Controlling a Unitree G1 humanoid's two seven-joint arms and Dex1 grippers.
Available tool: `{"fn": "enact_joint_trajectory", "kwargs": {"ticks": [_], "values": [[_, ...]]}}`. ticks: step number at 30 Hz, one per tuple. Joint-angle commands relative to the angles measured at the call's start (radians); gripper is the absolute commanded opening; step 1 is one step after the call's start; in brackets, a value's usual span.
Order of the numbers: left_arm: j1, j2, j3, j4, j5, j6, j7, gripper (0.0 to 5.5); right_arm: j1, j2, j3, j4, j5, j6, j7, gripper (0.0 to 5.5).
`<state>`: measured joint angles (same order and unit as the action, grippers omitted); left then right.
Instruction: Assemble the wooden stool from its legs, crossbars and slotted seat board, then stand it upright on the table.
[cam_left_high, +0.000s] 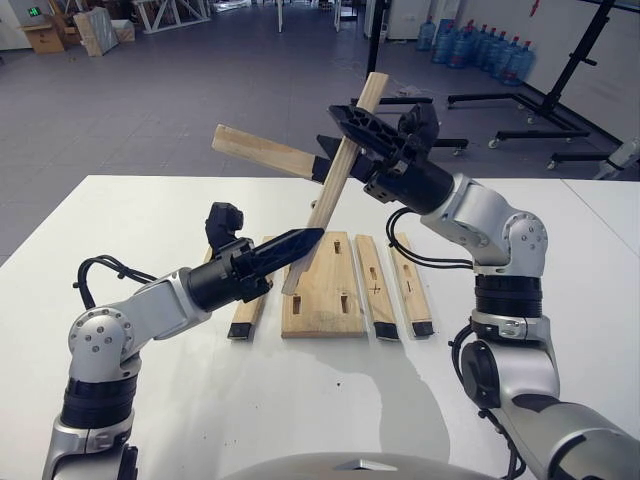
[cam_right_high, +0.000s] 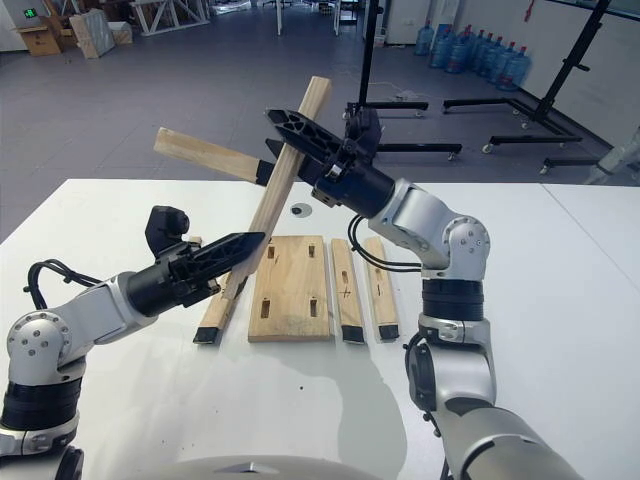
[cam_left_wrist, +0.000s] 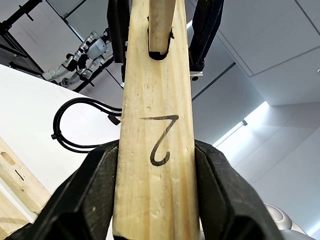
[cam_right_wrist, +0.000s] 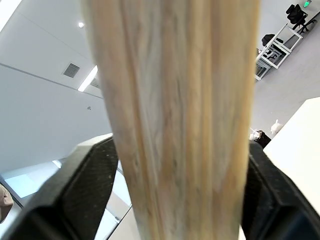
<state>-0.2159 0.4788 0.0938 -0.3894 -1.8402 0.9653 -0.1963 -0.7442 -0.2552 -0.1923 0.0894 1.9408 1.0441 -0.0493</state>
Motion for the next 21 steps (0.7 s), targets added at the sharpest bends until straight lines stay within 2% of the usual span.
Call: {"fn": "enact_joint_trajectory", "kwargs": {"ticks": [1, 3, 12, 18, 21], "values": [[0.004, 0.014, -0.007, -0.018, -0.008, -0.018, -0.008, 2.04, -0.004, -0.004, 0.010, -0.005, 0.014, -0.016, 0.000, 2.59], [0.003, 0.016, -0.009, -0.016, -0.007, -0.022, -0.010, 2.04, -0.003, -0.004, 0.014, -0.009, 0.016, -0.020, 0.001, 2.21], [-0.001, 0.035, -0.008, -0.016, 0.058, -0.028, -0.027, 2.03, 0.030, -0.049, 0.025, -0.028, -0.053, -0.011, 0.042, 2.14], [-0.002, 0.023, -0.009, -0.012, 0.136, -0.050, -0.028, 3.12, 0.050, -0.097, 0.008, -0.075, -0.222, -0.038, 0.161, 2.09], [0.005, 0.015, -0.002, 0.014, 0.208, -0.076, -0.006, 3.61, 0.060, -0.127, -0.002, -0.120, -0.416, -0.131, 0.274, 2.09]]}}
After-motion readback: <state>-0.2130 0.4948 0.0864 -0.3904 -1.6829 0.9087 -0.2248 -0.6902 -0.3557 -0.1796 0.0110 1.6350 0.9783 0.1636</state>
